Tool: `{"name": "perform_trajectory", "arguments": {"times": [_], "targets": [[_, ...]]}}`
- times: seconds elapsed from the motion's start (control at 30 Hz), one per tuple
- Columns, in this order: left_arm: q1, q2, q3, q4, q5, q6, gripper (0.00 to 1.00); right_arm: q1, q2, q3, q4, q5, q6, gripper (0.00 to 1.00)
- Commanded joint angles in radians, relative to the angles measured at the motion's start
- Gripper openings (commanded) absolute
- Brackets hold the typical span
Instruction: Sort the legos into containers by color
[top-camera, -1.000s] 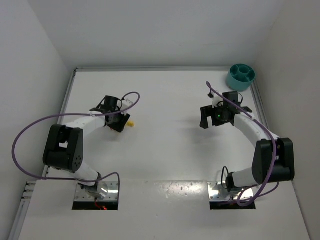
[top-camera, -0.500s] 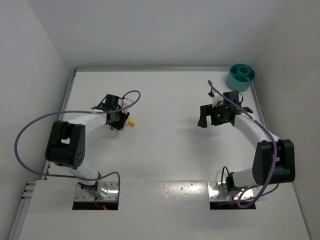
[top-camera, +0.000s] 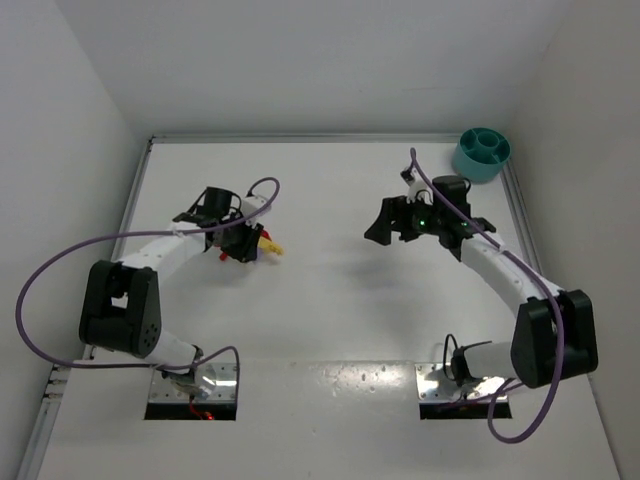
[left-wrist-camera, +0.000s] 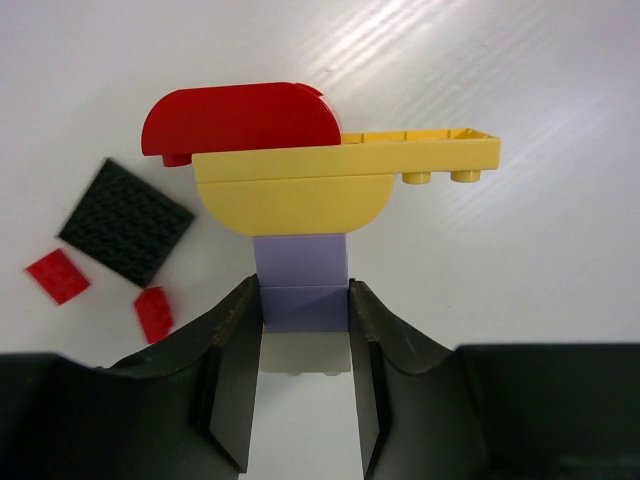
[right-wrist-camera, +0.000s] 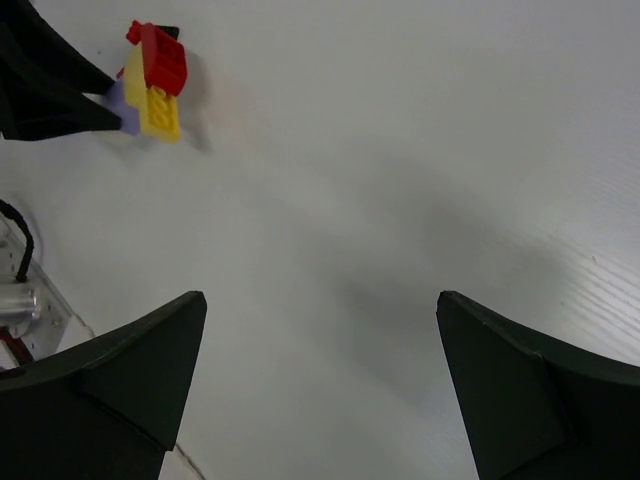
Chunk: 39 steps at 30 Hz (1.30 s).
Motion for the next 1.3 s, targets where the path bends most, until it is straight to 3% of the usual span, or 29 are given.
{"name": "perform_trajectory", "arguments": {"times": [0.0, 0.1, 0.2, 0.3, 0.4, 0.5, 0.7, 0.9, 1.27], "targets": [[0.004, -0.039, 0.039, -0.064, 0.184, -0.002, 0.13, 0.062, 0.051, -0.002, 0.148, 0.003, 0.059, 0.99], [0.005, -0.039, 0.061, -0.116, 0.305, 0.018, 0.13, 0.122, 0.143, 0.060, 0.177, -0.012, 0.070, 0.96], [0.005, -0.082, 0.061, -0.116, 0.339, 0.044, 0.13, 0.154, 0.252, 0.186, 0.067, -0.104, 0.070, 0.95], [-0.017, -0.157, 0.035, -0.106, 0.340, 0.064, 0.11, 0.179, 0.352, 0.240, 0.056, -0.222, 0.111, 0.95], [-0.060, -0.233, -0.015, -0.083, 0.288, 0.102, 0.00, 0.200, 0.425, 0.265, 0.093, -0.388, 0.191, 0.95], [-0.109, -0.304, -0.072, -0.049, 0.196, 0.111, 0.00, 0.226, 0.491, 0.317, 0.130, -0.458, 0.265, 0.95], [-0.199, -0.375, -0.131, -0.027, 0.054, 0.134, 0.00, 0.271, 0.556, 0.416, 0.142, -0.499, 0.340, 0.96], [-0.262, -0.405, -0.161, -0.017, -0.011, 0.134, 0.00, 0.309, 0.608, 0.469, 0.085, -0.425, 0.307, 0.97], [-0.327, -0.438, -0.152, -0.015, -0.032, 0.122, 0.00, 0.352, 0.726, 0.536, 0.105, -0.549, 0.351, 0.97]]}}
